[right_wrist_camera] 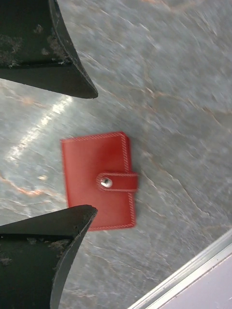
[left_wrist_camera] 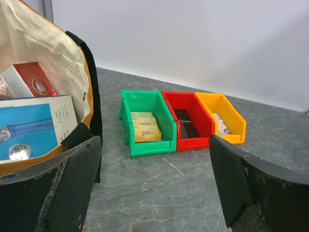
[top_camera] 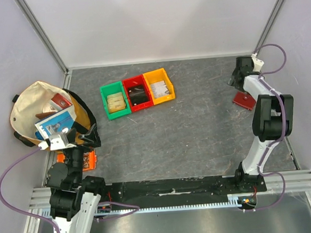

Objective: Take the credit cards out of the card holder
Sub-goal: Open the card holder at the center of the board.

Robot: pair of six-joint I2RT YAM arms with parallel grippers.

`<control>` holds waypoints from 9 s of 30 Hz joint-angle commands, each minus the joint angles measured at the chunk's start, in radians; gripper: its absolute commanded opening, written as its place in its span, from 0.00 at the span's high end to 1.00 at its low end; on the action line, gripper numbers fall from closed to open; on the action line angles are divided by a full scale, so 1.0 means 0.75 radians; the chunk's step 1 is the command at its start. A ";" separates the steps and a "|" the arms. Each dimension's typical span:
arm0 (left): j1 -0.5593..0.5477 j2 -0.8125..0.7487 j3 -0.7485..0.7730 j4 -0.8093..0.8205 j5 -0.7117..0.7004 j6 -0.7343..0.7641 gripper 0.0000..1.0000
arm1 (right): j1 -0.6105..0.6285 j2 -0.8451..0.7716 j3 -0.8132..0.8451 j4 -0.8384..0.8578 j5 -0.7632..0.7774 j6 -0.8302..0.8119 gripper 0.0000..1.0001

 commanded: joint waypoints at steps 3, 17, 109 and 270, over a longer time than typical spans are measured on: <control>-0.006 -0.022 0.005 0.007 -0.027 -0.010 0.02 | -0.152 0.195 0.191 -0.066 -0.150 0.026 0.02; -0.010 -0.022 0.003 0.010 -0.021 -0.001 0.03 | -0.139 0.179 -0.032 -0.130 -0.292 0.051 0.22; -0.818 2.091 0.069 0.930 0.327 -0.914 0.48 | 0.778 -0.175 -1.198 1.282 -1.026 0.740 0.36; -0.814 1.521 -0.183 0.386 -0.008 -0.756 0.98 | 1.428 -0.179 -0.315 0.099 -0.251 -0.145 0.02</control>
